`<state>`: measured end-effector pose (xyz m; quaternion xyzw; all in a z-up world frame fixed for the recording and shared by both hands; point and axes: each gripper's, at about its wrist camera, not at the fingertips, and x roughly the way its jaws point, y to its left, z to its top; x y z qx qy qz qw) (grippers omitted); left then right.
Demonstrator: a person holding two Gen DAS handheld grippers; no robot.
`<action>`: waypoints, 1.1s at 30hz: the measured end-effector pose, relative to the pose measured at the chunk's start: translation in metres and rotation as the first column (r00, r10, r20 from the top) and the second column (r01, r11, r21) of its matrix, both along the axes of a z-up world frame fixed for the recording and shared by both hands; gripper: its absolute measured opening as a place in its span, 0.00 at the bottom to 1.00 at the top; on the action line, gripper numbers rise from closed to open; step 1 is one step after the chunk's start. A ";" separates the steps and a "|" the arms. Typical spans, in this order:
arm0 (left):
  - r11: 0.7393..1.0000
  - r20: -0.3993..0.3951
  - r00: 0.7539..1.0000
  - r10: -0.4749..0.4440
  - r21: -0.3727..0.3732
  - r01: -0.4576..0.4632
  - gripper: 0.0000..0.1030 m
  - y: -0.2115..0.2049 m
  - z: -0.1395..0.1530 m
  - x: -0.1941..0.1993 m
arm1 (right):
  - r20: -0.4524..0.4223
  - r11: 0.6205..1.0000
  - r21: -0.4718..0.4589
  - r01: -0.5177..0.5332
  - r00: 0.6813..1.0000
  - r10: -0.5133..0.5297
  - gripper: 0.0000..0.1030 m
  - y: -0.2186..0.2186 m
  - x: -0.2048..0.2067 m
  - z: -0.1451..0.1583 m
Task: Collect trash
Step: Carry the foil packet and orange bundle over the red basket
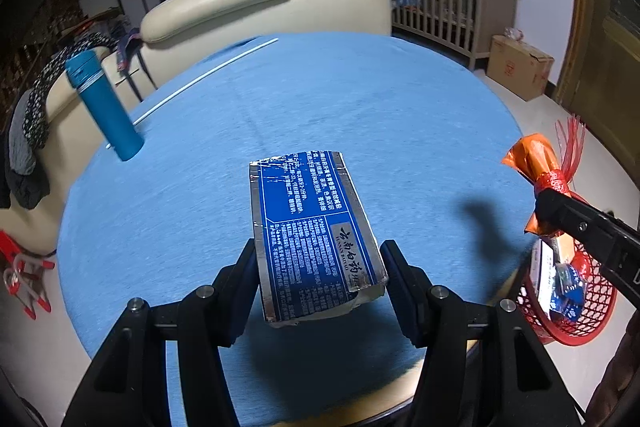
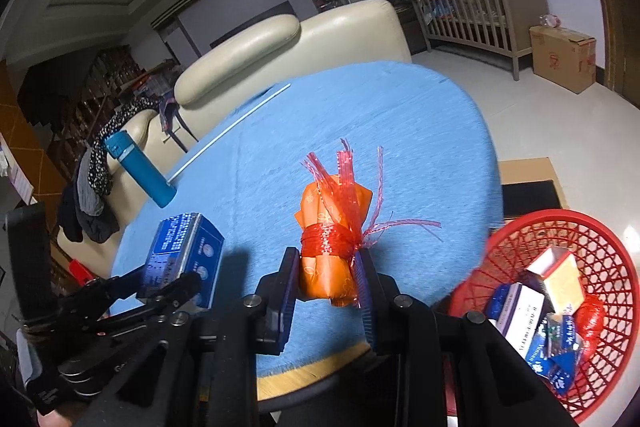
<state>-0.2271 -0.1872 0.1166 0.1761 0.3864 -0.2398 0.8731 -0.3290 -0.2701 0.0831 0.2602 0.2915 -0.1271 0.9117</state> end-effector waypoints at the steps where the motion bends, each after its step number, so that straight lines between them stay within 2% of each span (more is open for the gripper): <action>1: 1.000 -0.001 1.000 -0.009 0.000 0.009 0.59 -0.003 0.000 -0.002 | 0.004 1.000 0.004 0.006 1.000 -0.006 0.29 -0.002 -0.004 0.001; 17: 0.992 -0.025 0.992 -0.126 0.019 0.127 0.59 -0.048 -0.001 -0.029 | 0.041 0.997 0.007 0.071 0.997 -0.071 0.29 -0.033 -0.055 0.007; 33: 0.989 -0.028 0.988 -0.149 0.012 0.149 0.59 -0.048 -0.002 -0.033 | 0.050 0.997 -0.007 0.081 0.995 -0.081 0.29 -0.037 -0.067 0.010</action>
